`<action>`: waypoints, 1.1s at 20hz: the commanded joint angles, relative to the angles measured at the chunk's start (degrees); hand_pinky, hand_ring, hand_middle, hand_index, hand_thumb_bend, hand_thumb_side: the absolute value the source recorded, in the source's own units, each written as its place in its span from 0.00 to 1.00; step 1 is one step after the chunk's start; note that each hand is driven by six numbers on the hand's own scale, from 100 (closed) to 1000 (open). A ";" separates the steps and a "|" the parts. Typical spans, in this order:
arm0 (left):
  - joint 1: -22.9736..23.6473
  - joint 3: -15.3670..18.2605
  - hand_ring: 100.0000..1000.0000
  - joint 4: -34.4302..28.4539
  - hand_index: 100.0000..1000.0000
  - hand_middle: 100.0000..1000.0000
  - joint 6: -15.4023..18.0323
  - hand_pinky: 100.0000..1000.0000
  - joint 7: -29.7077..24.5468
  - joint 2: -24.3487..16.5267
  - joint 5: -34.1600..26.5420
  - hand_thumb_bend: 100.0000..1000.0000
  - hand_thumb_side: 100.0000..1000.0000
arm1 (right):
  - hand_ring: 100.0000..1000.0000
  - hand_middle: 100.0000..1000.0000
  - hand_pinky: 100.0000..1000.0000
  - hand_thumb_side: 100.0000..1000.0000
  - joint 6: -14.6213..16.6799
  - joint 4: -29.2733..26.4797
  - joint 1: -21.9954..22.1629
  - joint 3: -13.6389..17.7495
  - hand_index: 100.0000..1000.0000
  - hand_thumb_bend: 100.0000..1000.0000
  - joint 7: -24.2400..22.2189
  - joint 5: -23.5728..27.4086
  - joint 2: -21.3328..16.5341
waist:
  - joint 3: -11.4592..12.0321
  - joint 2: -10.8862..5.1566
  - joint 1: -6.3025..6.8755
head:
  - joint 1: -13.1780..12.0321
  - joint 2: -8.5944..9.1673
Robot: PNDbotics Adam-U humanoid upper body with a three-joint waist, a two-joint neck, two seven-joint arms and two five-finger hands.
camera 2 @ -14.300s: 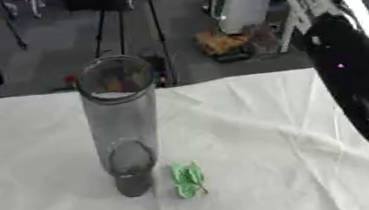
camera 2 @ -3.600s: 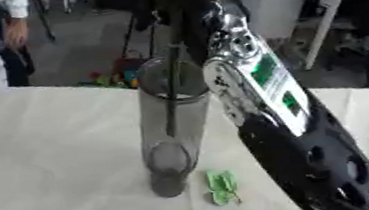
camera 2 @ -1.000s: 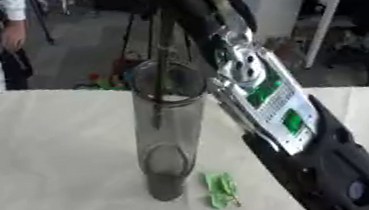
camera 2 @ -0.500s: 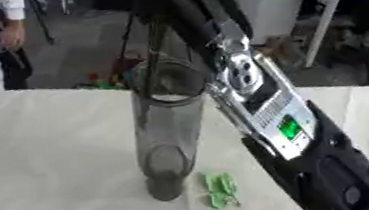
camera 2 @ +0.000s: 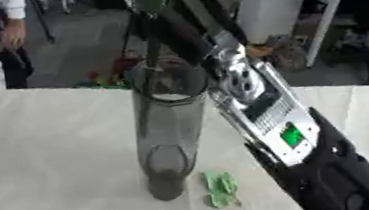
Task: Arrange flowers into the vase.
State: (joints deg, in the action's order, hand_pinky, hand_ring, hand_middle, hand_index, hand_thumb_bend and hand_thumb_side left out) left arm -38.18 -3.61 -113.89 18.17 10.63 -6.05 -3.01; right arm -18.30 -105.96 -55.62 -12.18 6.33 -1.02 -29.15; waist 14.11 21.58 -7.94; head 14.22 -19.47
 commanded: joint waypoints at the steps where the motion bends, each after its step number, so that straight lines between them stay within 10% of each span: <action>1: -0.66 -0.03 0.76 -0.70 0.90 0.86 0.08 0.68 -0.13 -0.18 -0.19 0.00 1.00 | 0.46 0.32 0.48 0.80 -0.42 -2.14 -0.85 1.21 0.28 0.00 -2.36 -2.30 -1.79 | -0.12 -0.97 0.70 | -0.02 0.92; 22: -0.48 -0.20 0.77 -0.70 0.90 0.86 -0.11 0.68 -0.36 -0.01 -0.22 0.00 1.00 | 0.45 0.32 0.47 0.83 -3.79 -4.30 -0.87 1.62 0.26 0.00 -11.05 -8.57 -2.40 | -0.20 -0.89 0.83 | 0.15 1.29</action>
State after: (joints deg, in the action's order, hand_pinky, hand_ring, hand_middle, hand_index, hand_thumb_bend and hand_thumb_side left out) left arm -38.18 -3.64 -113.89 18.07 10.51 -6.05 -3.02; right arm -21.99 -109.08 -55.48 -11.27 -4.19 -9.92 -29.84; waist 14.06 21.87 -7.78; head 14.24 -19.00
